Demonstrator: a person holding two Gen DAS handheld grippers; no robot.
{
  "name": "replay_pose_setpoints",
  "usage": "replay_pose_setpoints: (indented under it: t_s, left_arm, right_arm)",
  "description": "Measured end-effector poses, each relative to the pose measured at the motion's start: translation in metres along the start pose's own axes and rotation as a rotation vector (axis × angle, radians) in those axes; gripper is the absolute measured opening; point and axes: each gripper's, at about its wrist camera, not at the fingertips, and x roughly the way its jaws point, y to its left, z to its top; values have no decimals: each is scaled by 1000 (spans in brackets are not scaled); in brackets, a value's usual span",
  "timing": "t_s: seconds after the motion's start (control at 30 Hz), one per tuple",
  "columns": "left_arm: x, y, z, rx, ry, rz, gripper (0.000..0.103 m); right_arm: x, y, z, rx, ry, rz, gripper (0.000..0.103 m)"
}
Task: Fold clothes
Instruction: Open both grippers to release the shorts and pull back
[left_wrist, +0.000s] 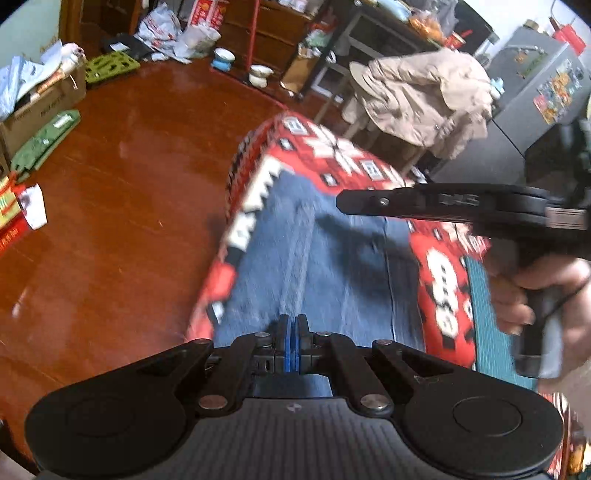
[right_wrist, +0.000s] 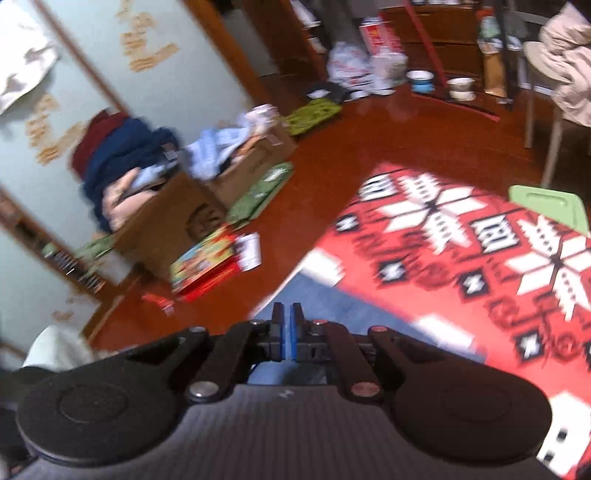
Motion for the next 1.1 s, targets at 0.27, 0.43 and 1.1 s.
replay_pose_setpoints:
  t_s: [0.27,0.43,1.1]
  left_arm:
    - [-6,-10,-33,58,7,28,2]
    - [-8,-17,-46,115,-8,78,2]
    - [-67,-134,-127,175,-195,208,48]
  right_arm:
    - [-30,43,-88,-120,115,27,3]
    - [-45,51,-131,-208,96,-50,3]
    - [-194,48,-207,-138,-100,-256,51]
